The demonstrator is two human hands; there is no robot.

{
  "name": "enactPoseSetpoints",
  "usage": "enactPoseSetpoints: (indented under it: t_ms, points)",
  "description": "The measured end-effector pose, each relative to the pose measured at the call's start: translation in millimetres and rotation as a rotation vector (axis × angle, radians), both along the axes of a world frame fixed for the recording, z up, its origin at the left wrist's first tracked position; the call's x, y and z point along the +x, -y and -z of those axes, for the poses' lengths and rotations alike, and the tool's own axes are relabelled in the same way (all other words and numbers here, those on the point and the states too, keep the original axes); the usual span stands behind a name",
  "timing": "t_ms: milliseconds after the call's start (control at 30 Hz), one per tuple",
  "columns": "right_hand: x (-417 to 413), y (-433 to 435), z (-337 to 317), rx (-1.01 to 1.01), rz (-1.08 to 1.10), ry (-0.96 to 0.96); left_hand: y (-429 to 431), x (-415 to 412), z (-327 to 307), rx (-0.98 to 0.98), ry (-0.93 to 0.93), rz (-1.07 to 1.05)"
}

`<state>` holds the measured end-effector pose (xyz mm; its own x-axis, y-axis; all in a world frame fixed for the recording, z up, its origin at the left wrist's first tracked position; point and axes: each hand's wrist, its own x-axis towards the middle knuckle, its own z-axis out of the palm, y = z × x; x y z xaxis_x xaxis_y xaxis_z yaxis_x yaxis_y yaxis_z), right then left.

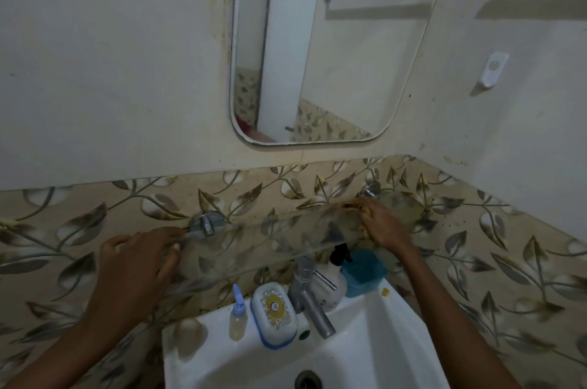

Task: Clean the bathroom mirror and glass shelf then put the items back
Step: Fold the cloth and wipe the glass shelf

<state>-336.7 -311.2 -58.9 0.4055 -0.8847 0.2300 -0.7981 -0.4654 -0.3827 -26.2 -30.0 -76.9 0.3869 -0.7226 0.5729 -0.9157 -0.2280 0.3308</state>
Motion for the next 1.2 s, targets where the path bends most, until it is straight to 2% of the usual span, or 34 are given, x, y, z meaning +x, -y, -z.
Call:
enactPoseSetpoints:
  t_ms: [100,200,333,433,733,1200]
  points:
    - [-24,44,0,0.053,0.192,0.013,0,-1,1,0.010,0.006,-0.004]
    - [-30,73,-4,0.063,0.289,-0.042,0,-2,0,0.004,0.008,-0.003]
    - [-24,95,-8,0.064,0.301,-0.100,0,-2,-2,0.000,0.004,-0.006]
    - [-22,100,-14,0.062,0.284,-0.073,0,-4,-3,-0.006,0.010,-0.003]
    - [-1,62,-10,-0.006,0.399,-0.064,1,-3,-2,-0.013,0.004,0.001]
    - [84,-44,-5,-0.001,0.100,-0.103,2,-2,0,-0.017,0.022,-0.018]
